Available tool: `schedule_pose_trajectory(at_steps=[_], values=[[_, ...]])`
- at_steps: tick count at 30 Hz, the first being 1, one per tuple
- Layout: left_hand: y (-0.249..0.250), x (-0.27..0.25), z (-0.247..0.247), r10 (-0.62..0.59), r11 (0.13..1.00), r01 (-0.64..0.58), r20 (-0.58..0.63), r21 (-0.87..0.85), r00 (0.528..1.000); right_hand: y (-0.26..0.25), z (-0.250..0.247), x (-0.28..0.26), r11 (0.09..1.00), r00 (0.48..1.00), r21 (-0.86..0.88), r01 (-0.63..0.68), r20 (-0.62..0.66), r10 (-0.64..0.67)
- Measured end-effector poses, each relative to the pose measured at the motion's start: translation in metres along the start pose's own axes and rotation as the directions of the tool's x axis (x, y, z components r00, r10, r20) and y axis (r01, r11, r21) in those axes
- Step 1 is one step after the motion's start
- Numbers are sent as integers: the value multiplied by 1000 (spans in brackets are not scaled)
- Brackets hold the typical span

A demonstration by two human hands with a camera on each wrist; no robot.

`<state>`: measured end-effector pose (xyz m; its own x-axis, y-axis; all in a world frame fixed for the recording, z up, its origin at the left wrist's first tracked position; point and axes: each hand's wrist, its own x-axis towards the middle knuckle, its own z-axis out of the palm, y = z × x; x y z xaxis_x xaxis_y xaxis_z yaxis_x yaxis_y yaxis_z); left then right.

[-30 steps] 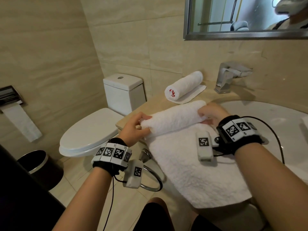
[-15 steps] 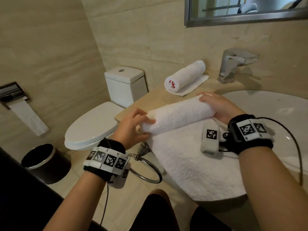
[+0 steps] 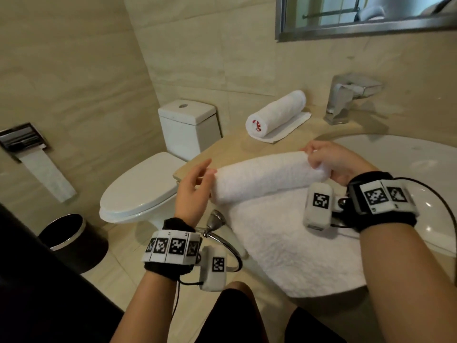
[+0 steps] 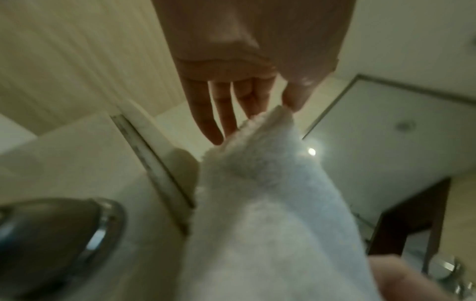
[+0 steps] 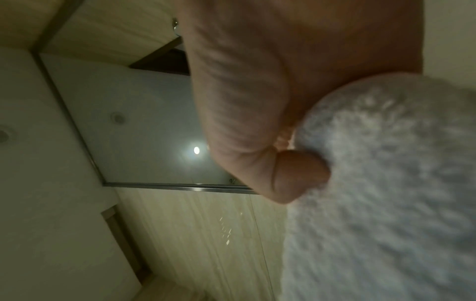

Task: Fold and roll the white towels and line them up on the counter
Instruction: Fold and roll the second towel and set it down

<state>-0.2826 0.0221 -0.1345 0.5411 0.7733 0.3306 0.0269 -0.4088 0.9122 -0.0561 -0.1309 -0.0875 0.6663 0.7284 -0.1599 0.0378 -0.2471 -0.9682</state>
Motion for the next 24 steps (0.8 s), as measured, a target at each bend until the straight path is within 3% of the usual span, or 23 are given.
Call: schedule_pose_trajectory(at_steps=[3, 8, 18, 21, 24], values=[[5, 7, 1, -99, 995, 99, 70, -4, 993, 3, -5, 5, 998, 1000, -55, -13, 20, 14], [4, -1, 14, -197, 978, 173, 241, 114, 950, 5, -8, 6, 951, 988, -268, -152, -23, 152], [-20, 35, 7, -118, 931, 33, 215, 363, 969, -14, 7, 38, 823, 988, -550, -141, -23, 154], [-28, 60, 1, -164, 889, 52, 210, 454, 964, -19, 17, 55, 836, 993, -540, -98, 3, 118], [-33, 86, -3, -248, 792, 59, 231, 608, 941, -22, 25, 69, 836, 998, -548, -43, 23, 67]])
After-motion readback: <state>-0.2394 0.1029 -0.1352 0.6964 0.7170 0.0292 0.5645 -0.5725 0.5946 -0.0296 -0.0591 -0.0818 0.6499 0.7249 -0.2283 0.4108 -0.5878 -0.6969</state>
